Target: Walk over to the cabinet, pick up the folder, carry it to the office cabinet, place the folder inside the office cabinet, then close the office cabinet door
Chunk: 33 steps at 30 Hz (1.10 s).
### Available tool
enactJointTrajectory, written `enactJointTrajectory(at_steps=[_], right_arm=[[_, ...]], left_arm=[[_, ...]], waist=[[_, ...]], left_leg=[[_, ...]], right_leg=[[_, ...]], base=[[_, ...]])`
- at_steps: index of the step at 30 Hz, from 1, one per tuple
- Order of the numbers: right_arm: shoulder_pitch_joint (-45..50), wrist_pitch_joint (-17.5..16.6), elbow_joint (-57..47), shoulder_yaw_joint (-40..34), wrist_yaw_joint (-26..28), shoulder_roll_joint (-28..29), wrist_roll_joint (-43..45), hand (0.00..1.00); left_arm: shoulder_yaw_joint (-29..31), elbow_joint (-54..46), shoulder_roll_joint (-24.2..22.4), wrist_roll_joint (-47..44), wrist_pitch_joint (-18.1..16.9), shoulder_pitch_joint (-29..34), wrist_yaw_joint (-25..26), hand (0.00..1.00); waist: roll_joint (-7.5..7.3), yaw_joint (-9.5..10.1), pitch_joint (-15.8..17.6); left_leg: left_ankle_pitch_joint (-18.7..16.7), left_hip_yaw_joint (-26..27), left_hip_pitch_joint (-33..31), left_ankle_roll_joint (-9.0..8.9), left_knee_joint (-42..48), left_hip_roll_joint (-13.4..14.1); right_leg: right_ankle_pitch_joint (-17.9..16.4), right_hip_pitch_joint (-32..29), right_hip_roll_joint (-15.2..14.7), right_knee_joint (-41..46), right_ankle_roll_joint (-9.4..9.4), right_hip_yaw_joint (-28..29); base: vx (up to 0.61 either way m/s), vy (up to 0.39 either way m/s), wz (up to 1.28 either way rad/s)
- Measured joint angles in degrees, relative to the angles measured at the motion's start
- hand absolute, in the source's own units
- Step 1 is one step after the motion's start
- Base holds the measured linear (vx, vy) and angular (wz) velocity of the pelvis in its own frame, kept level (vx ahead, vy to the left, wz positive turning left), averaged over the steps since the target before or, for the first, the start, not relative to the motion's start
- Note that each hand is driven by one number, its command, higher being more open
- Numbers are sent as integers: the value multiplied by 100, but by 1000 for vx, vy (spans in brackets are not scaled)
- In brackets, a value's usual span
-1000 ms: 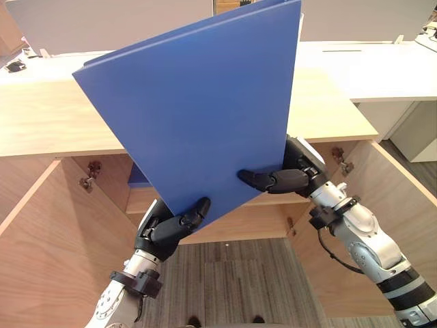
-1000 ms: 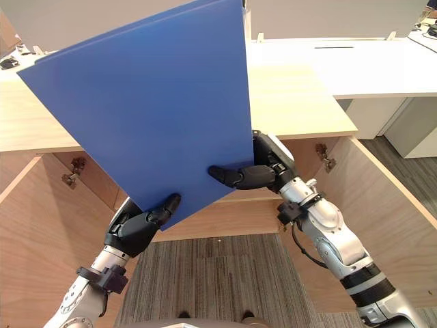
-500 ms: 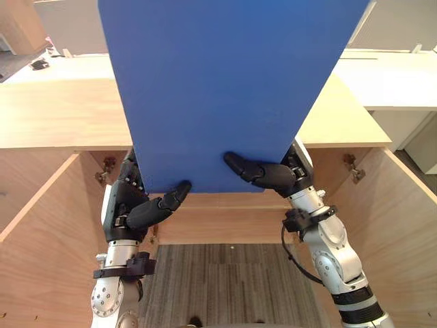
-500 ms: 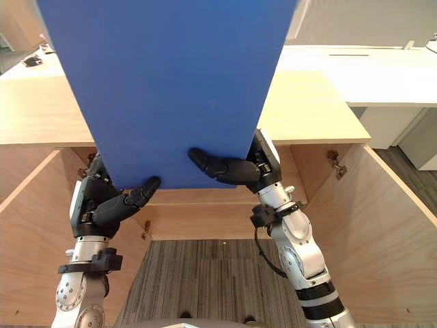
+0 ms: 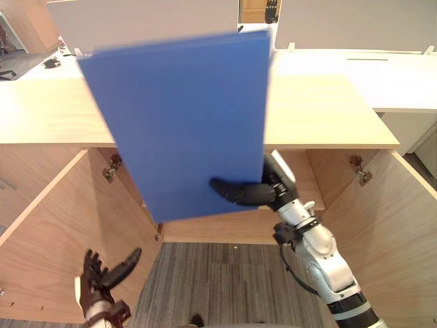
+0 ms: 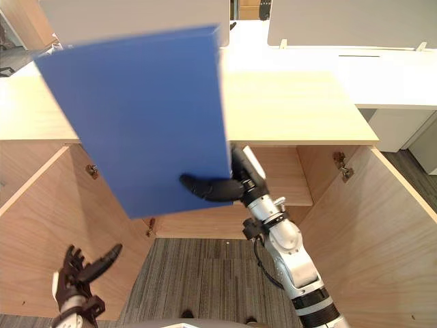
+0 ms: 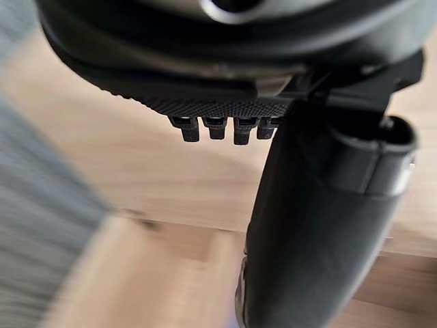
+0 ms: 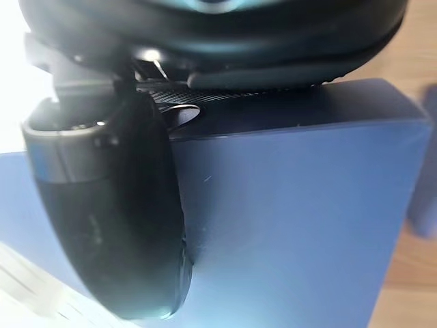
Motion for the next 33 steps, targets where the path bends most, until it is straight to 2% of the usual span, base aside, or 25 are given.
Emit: enactJointTrajectory(at_steps=[4,6,8,9,14,16,18,21,22,25,30,33], right_arm=[[-80,1,637,770,68,-265,-747,0],[-367,2,1045,1013,60,-278,-1055,0],[-918,6,1475,1152,8,-290,-1440,0],[-1258,17,1715,1207,-67,-287,-1559,0],[-1819,39,2026,1151,-259,-206,-1525,0],[-1954,39,2061,854,-271,-115,-1421,0],[-2215,97,2108,252,-438,119,-796,0],[-2696,151,2130,-366,-836,281,47,0],[-2997,150,2131,-674,-1050,336,502,0],[-3954,69,2277,-1512,-1628,326,1560,0],[-4823,-204,2732,-2109,-2184,155,2655,0],[-5239,-220,3226,-2191,-2423,114,3120,0]], left_arm=[[-148,1570,120,382,207,-241,-178,100],[-218,1913,139,517,278,-449,-185,100],[-385,2080,173,587,282,-776,-190,100],[-431,2228,193,605,277,-1055,-188,100],[-699,2236,383,623,196,-1508,-173,100],[-827,2197,406,619,187,-1689,-170,100],[-994,2003,378,553,176,-1860,-155,100],[-1040,1686,323,411,157,-1956,-103,100],[-1041,1526,305,329,145,-2004,-72,100],[-1038,1121,247,215,89,-2129,-28,100],[-1039,710,120,75,50,-2132,83,100],[-1045,589,69,-14,48,-2136,129,100]], waist=[[-67,39,39],[-102,44,324],[-61,87,811],[-6,140,1126],[63,148,1761],[127,162,1981],[197,191,2100],[233,219,2231],[236,216,2237],[249,252,2287],[260,319,2341],[260,344,2341]], left_leg=[[32,-31,-264,-3,85,25],[-85,-83,-634,12,503,67],[-365,-127,-1314,8,1357,192],[-542,-174,-1765,10,1922,279],[-993,-361,-2939,-58,3174,321],[-1054,-414,-3340,-51,3534,321],[-1286,-476,-4208,-40,4298,402],[-1492,-559,-4903,-18,4980,473],[-1533,-604,-5263,45,5292,481],[-1653,-709,-6057,61,5877,525],[-1693,-784,-6613,51,6179,563],[-1691,-811,-6766,49,6223,580]], right_leg=[[21,-212,20,35,-26,-24],[17,-460,12,245,-33,-41],[-61,-967,25,719,-111,-35],[-203,-1370,35,1180,-126,-34],[-930,-2641,-141,2779,-152,-88],[-1061,-3054,-205,3218,-146,-91],[-1308,-3907,-299,4011,-99,-92],[-1527,-4565,-330,4687,-146,-86],[-1612,-4911,-368,5025,-188,-89],[-1789,-5677,-405,5633,-224,-79],[-1872,-6214,-417,5954,-242,-100],[-1880,-6352,-417,5998,-254,-130]], base=[[-6,-22,5],[-71,-18,9],[-216,-30,1],[-235,-22,1],[-238,15,14],[-151,17,12],[-129,10,9],[-100,4,3],[-77,-15,9],[-75,-22,5],[-61,-51,0],[-19,-50,1]])
